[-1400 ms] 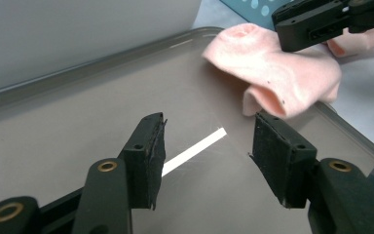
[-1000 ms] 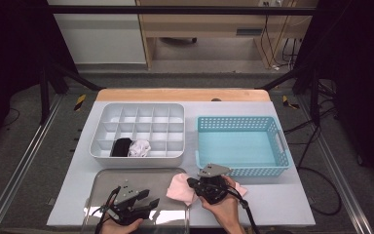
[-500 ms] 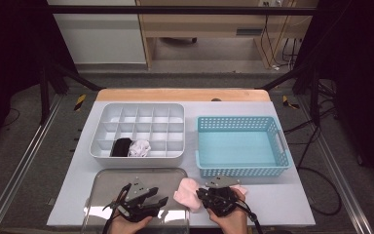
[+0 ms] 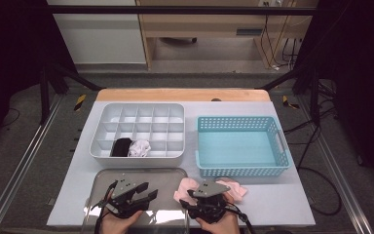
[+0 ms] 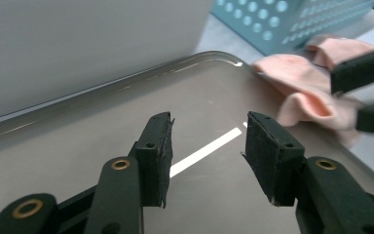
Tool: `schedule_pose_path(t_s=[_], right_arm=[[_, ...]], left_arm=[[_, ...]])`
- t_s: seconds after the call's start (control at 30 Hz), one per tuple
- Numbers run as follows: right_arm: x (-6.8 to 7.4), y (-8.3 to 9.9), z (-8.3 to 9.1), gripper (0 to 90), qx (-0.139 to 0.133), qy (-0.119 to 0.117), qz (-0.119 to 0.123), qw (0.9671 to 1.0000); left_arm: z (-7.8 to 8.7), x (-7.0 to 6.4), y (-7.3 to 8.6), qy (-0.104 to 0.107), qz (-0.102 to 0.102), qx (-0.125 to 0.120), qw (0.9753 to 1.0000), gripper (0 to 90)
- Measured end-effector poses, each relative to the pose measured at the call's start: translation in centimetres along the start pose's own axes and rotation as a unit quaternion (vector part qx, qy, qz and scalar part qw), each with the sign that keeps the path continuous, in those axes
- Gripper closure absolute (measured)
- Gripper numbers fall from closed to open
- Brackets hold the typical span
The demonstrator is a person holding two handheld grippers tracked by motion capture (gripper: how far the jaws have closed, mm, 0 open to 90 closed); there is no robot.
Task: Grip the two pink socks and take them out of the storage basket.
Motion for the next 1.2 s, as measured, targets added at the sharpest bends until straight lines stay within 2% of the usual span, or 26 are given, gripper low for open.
schedule_pose_path(t_s=[0.1,0.17,0.2,0.27,0.33,0.4,0.5,0.63,0.73,0.8,0.9,1.0,1.1,1.2], right_arm=[[0.7,0.2,-0.8,52.6,0.012,0.004,0.021,0.9997],[0.9,0.2,-1.2,56.6,0.018,0.011,0.031,0.9993],[0.9,0.3,-1.3,59.5,0.022,0.016,0.034,0.999],[0.9,0.2,-1.4,75.2,0.029,0.025,0.041,0.9984],[0.6,0.1,-1.3,87.7,0.031,0.024,0.029,0.9988],[0.2,0.0,-1.2,89.7,0.032,0.032,0.021,0.9988],[-0.4,-0.3,-0.8,90.0,0.022,0.036,0.008,0.9991],[-1.2,-0.9,0.1,90.0,-0.006,0.042,-0.016,0.999],[-2.3,-1.0,0.7,90.0,-0.027,0.056,-0.052,0.9967],[-3.2,-0.8,0.9,90.0,-0.027,0.072,-0.066,0.9948],[-4.1,-0.2,0.6,90.0,-0.011,0.096,-0.066,0.9932],[-4.7,0.3,-0.1,89.2,0.014,0.115,-0.053,0.9919],[-4.7,0.3,-0.1,84.5,0.012,0.112,-0.049,0.9924],[-4.6,-0.2,0.7,78.2,-0.009,0.105,-0.04,0.9936]], left_arm=[[0.3,0.6,0.0,-0.006,0.008,-0.005,0.9999,51.6],[0.4,0.7,0.0,-0.006,0.01,-0.004,0.9999,51.7],[0.4,0.7,0.0,-0.005,0.01,-0.004,0.9999,51.7],[0.3,0.6,0.0,-0.003,0.01,-0.003,0.9999,51.6],[0.3,0.6,0.1,-0.001,0.01,-0.003,0.9999,51.5],[0.3,0.5,0.1,0.001,0.009,-0.001,1.0,51.4],[0.2,0.4,0.1,0.002,0.01,-0.001,0.9999,51.4],[0.3,0.5,0.1,0.004,0.01,-0.003,0.9999,51.3],[0.2,0.4,0.1,0.009,0.011,-0.003,0.9999,51.2],[0.1,0.2,0.1,0.014,0.011,-0.003,0.9998,51.1],[0.0,-0.1,0.1,0.021,0.008,-0.002,0.9997,50.5],[-0.3,-0.7,0.0,0.033,0.004,-0.002,0.9994,49.5],[-0.7,-1.4,-0.6,0.045,-0.004,-0.008,0.999,47.8],[-1.3,-2.3,-1.4,0.047,-0.013,-0.011,0.9987,46.7]])
Point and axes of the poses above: each handheld gripper's, and its own axes: z roughly backward along the jaws, y roughly out of its underside, x roughly to its left, the point moved 2 cm from there along -z, roughly forward along the jaws, and after that the axes turned 9 degrees about -x, right-handed, at the moved point
